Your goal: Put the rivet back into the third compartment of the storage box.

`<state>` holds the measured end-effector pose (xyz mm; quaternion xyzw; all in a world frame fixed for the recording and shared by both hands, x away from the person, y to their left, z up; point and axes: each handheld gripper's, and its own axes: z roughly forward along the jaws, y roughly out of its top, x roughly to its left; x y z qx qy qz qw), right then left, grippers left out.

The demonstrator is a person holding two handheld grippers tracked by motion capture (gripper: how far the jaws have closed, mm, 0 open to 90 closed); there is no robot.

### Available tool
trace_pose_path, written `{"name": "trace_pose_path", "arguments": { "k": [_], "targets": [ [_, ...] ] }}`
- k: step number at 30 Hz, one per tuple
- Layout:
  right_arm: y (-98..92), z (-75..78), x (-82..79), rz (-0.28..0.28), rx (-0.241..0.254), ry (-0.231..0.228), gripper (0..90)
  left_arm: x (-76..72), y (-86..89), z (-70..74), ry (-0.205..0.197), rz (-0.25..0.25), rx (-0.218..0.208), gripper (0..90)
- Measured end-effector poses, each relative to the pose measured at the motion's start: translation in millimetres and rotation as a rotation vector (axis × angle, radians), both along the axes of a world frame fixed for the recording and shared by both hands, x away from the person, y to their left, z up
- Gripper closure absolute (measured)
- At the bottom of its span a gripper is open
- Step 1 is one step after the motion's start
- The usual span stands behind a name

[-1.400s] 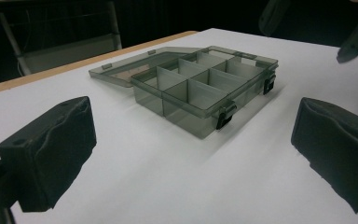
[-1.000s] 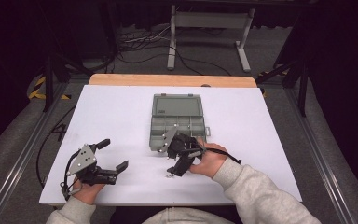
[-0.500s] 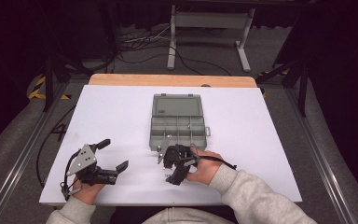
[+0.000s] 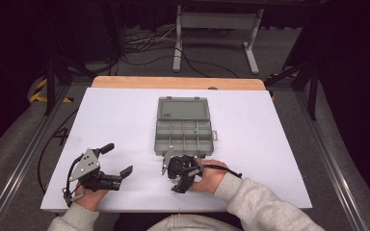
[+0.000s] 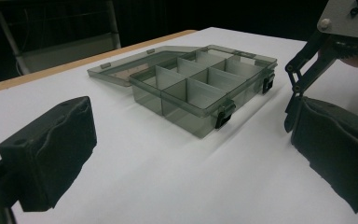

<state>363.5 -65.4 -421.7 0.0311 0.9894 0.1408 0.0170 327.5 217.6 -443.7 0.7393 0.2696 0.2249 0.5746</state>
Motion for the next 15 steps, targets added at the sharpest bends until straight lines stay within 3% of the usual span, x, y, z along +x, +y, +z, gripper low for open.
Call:
{"name": "trace_pose_path", "arguments": {
  "k": [7,15],
  "targets": [
    [1.6,-3.1,-2.9,0.02,-0.018,-0.024,60.9,0.0,-0.1,0.1,-0.002,0.001,0.002,0.6],
    [1.2,-3.3,-2.1,0.018,-0.02,0.0,72.3,-0.1,-0.4,-0.1,0.002,0.002,0.003,0.7]
  ]
}}
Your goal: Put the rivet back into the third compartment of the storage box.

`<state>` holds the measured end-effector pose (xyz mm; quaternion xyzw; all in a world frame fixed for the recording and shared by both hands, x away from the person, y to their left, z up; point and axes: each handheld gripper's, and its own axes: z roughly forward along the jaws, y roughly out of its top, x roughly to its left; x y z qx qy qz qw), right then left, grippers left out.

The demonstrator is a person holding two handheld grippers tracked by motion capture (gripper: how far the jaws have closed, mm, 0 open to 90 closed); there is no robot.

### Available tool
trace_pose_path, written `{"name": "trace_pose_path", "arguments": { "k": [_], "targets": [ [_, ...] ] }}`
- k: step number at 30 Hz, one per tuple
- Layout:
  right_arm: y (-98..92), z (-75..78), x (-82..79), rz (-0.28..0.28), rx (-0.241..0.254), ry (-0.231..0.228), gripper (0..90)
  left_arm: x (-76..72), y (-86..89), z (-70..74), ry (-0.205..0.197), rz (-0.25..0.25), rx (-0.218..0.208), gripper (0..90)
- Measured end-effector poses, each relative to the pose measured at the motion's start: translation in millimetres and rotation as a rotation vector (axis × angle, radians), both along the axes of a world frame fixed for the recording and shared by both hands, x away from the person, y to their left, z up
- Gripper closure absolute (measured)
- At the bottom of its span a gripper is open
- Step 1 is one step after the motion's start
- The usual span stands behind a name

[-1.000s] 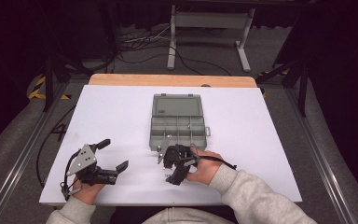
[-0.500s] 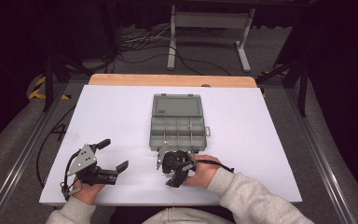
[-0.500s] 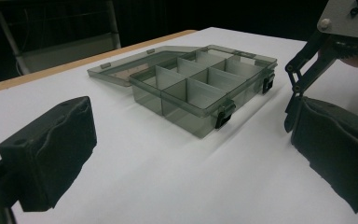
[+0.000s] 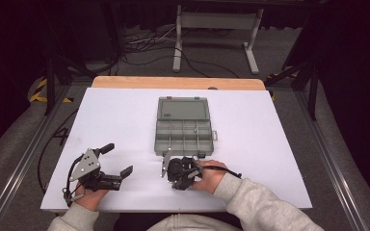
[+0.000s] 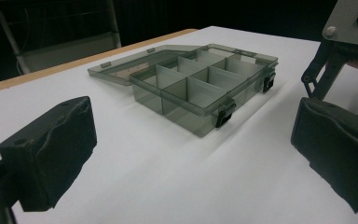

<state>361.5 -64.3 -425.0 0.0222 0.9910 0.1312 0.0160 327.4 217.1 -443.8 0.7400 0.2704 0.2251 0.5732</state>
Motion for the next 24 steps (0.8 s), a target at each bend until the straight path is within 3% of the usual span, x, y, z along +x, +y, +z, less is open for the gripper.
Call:
{"name": "trace_pose_path", "arguments": {
  "k": [7,12,22,24],
  "targets": [
    [-1.1,0.2,1.2,-0.018,-0.002,0.021,81.1,0.0,0.0,0.0,0.0,0.0,0.0,0.7],
    [-1.7,0.9,2.5,-0.021,-0.002,0.021,81.5,0.0,0.2,0.0,0.001,0.002,-0.001,0.7],
    [-5.3,16.3,2.9,-0.025,0.034,0.009,81.6,0.1,-0.1,0.0,0.001,0.001,-0.001,0.7],
    [-5.6,24.9,3.9,-0.025,0.048,-0.003,81.6,0.0,0.0,0.1,0.001,0.001,0.002,0.7]
  ]
}}
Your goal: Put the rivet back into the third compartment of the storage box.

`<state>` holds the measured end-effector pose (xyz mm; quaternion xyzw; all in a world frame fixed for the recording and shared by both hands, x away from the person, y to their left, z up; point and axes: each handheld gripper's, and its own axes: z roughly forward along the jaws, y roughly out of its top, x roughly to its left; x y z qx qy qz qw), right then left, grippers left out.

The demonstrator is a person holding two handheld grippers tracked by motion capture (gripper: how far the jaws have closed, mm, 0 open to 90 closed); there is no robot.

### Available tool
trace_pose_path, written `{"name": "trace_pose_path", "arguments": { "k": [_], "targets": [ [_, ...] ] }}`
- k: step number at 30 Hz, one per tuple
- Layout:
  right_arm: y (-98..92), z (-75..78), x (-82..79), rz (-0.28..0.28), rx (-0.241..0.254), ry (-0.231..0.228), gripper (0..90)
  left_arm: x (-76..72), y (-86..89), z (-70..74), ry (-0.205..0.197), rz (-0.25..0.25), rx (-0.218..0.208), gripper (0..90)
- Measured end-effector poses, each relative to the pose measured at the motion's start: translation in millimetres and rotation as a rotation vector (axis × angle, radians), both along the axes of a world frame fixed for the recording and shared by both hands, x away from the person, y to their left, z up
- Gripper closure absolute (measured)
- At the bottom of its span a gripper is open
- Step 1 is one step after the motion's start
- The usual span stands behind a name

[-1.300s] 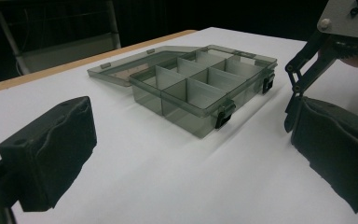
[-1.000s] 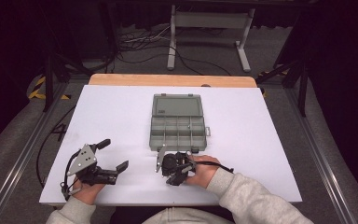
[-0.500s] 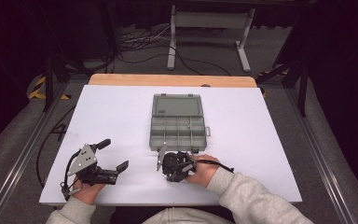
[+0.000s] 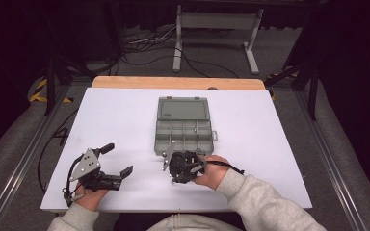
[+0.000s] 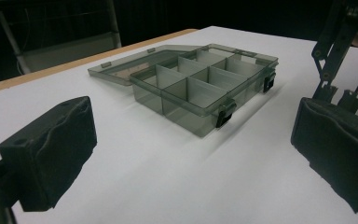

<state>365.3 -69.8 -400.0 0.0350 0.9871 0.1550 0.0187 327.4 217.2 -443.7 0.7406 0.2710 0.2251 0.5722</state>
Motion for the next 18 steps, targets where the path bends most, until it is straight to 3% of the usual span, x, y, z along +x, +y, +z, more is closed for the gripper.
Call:
{"name": "trace_pose_path", "arguments": {
  "k": [18],
  "targets": [
    [-2.9,49.7,16.5,-0.034,0.039,-0.07,81.6,0.1,0.3,0.0,0.001,0.001,-0.002,0.7]
  ]
}}
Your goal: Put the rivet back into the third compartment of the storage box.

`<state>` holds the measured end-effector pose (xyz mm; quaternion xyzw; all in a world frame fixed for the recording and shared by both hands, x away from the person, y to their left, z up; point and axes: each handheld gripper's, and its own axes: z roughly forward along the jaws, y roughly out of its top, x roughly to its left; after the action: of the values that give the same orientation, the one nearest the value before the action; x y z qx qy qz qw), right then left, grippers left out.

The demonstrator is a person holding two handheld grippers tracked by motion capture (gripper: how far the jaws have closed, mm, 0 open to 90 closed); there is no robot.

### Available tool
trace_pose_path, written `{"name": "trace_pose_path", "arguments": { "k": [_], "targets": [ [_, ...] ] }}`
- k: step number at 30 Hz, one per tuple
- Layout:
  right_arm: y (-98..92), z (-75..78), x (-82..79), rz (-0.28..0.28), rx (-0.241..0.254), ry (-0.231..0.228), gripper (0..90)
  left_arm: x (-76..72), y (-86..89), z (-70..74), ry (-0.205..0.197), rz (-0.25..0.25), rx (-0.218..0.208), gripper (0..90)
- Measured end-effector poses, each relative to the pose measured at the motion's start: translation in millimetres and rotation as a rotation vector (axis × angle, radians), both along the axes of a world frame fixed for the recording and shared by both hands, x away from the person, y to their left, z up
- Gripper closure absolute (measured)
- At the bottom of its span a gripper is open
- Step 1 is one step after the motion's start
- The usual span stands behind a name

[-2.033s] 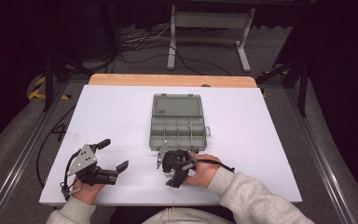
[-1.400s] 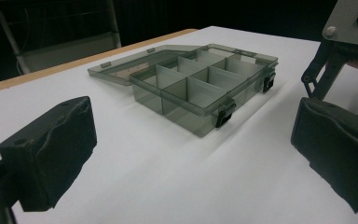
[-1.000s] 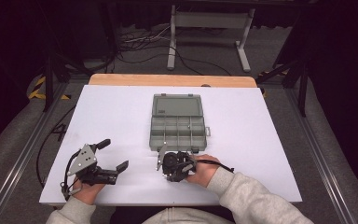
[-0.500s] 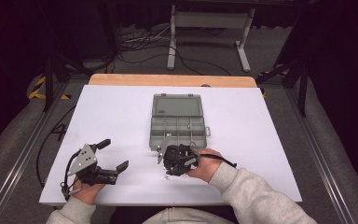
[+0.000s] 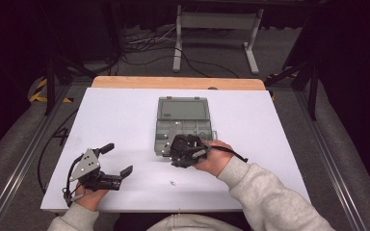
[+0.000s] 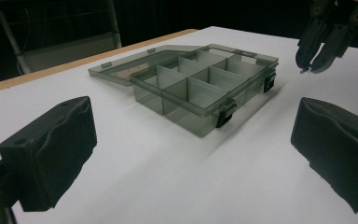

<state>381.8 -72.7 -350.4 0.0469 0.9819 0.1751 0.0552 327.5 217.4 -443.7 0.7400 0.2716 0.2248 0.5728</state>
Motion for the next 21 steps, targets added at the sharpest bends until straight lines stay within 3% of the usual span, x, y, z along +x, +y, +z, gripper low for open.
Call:
{"name": "trace_pose_path", "arguments": {
  "k": [10,21],
  "targets": [
    [-1.7,25.8,13.8,-0.026,0.017,-0.034,81.6,0.2,0.2,-0.2,-0.002,0.002,-0.005,0.7],
    [-3.1,38.8,40.7,-0.073,0.012,-0.049,81.7,0.2,0.4,-0.2,-0.003,0.002,-0.005,0.7]
  ]
}}
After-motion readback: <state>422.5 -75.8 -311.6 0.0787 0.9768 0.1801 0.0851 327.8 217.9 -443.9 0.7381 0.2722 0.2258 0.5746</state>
